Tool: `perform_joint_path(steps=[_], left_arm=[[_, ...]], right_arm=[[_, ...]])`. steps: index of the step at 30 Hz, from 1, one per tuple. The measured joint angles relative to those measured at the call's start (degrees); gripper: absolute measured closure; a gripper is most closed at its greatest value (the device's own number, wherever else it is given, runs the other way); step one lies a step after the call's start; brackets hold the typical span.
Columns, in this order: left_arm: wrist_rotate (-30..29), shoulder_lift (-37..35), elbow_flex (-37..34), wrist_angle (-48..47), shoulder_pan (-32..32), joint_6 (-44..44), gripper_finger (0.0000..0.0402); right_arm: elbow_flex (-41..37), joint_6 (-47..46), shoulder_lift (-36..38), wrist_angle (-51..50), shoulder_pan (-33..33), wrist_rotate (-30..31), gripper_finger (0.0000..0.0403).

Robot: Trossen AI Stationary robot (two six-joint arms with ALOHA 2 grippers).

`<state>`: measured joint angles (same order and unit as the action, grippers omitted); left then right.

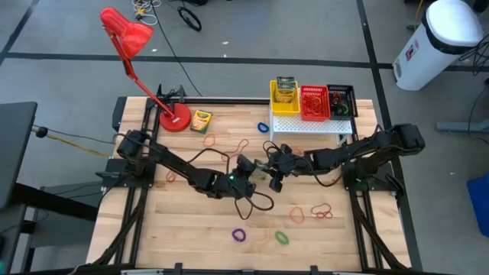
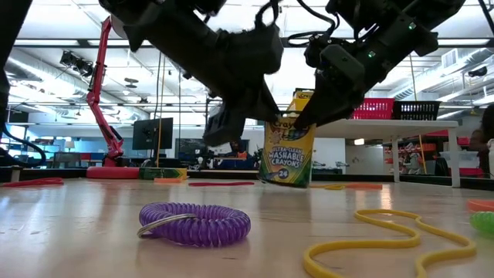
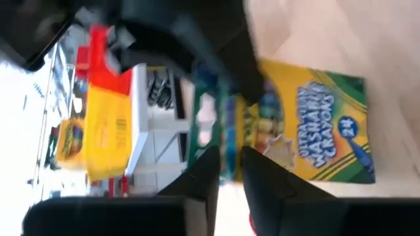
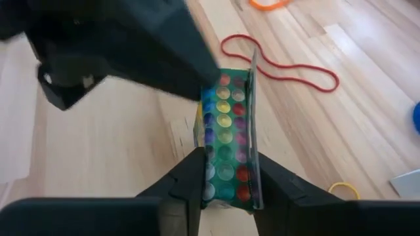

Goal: Pick & Place Office Desk Supplies
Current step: Put the yellow crayon box on the yellow basket

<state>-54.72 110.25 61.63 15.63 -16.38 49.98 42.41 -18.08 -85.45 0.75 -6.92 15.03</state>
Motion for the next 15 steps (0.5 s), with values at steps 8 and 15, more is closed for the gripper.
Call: perform_joint_path(steps=[8,15], left_arm=[[9.0,-10.2,-2.6,-18.6,-1.2,-25.3,0.0251],[25.1,-25.4,-22.1,-4.5,-1.2,-38.5,0.0209]], right_arm=[[0.0,3.0,0.0,0.5,-0.6,-0.5,0.0298],[-0.1,9.2,5.9,-1.8,-2.3,-2.7,0.0298]])
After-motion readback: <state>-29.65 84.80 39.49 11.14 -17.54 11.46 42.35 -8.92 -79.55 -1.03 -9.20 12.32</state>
